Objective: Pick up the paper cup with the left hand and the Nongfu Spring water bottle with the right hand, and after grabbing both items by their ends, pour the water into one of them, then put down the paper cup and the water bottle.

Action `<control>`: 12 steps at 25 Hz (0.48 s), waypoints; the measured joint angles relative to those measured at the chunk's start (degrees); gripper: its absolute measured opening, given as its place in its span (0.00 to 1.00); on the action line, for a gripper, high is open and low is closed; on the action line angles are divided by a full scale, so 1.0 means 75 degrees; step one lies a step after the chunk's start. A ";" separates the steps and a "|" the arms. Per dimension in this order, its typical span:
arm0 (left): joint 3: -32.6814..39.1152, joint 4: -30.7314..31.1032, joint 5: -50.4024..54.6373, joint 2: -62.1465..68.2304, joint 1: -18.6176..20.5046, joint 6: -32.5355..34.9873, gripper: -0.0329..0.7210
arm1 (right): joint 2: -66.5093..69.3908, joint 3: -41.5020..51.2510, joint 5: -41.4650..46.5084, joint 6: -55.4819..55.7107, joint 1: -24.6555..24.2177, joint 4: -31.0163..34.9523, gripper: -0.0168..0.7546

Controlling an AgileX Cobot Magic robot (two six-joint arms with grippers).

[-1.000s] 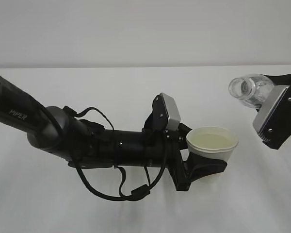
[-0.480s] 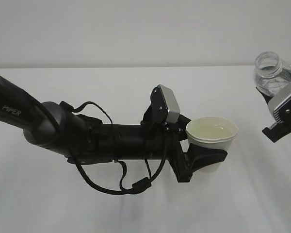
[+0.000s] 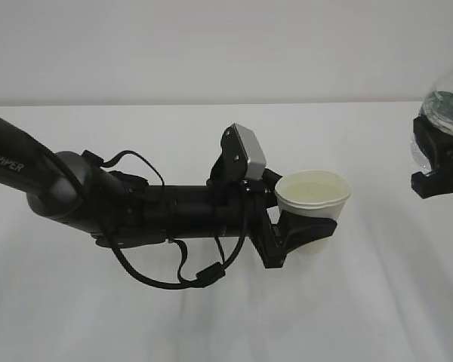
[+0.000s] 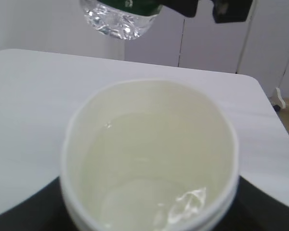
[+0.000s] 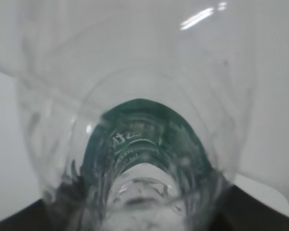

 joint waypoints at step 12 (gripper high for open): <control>0.0000 -0.0015 -0.0014 0.0000 0.0202 0.0530 0.67 | 0.0818 0.0000 -0.0751 0.2231 0.0000 0.0296 0.48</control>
